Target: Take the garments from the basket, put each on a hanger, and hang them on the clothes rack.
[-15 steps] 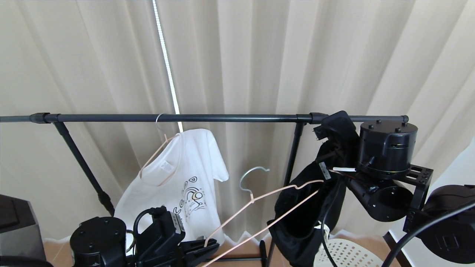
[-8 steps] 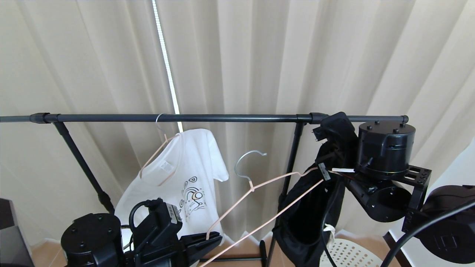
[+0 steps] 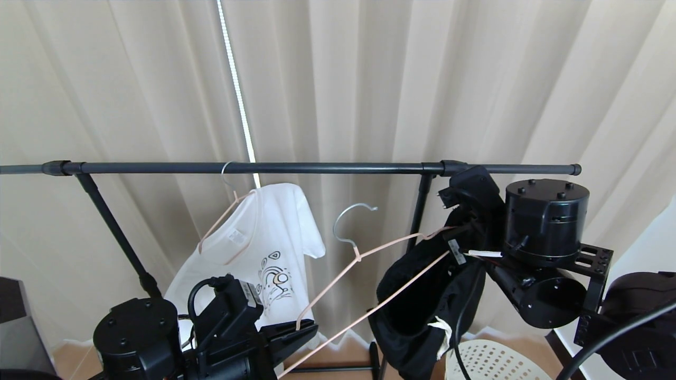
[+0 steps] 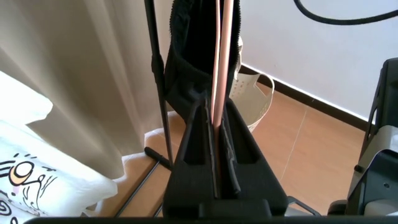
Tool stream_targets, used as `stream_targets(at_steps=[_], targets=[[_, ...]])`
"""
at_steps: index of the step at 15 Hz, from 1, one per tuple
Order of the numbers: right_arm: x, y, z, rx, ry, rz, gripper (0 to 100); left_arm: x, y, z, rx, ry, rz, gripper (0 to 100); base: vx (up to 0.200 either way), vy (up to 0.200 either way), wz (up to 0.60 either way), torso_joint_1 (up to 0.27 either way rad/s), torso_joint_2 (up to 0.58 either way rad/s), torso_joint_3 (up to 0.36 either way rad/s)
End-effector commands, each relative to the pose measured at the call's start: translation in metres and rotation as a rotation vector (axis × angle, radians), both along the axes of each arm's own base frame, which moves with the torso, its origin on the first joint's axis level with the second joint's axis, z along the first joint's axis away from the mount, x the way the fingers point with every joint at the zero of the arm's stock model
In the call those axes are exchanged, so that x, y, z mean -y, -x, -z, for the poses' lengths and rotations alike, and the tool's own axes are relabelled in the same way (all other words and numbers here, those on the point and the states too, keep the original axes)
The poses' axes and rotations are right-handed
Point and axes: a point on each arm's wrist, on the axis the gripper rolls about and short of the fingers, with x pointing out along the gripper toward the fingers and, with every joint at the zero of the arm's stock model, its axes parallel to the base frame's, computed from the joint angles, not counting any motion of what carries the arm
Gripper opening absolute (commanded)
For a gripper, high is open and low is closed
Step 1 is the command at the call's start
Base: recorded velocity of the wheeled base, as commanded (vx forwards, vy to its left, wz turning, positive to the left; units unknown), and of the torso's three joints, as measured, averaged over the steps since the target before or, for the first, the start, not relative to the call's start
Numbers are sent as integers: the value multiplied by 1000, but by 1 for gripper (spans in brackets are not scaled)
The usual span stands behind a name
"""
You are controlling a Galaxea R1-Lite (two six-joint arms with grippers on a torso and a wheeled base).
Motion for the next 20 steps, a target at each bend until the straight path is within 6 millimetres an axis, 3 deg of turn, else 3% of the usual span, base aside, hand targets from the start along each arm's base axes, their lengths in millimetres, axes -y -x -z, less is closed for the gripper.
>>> stream_targets(at_steps=[1,6,13,16,20], targets=[[-10,10,0,4,1,-30,0,1,-1,2,-6,-5,-1,0,0,0,0,0,0,0],[-34,33,1,34,-23,-123,0,0,-1,3,-10,-8,-1,0,0,0,0,0,0,0],[-50,62,-4,49,-37,-223,0,1,-1,4,-13,-10,-1,0,0,0,0,0,0,0],[-65,83,-7,59,-93,-309,0,1,-2,4,-13,-10,-1,0,0,0,0,0,0,0],[-88,95,-8,56,-210,-364,0,2,-3,5,-14,-11,-2,0,0,0,0,0,0,0]])
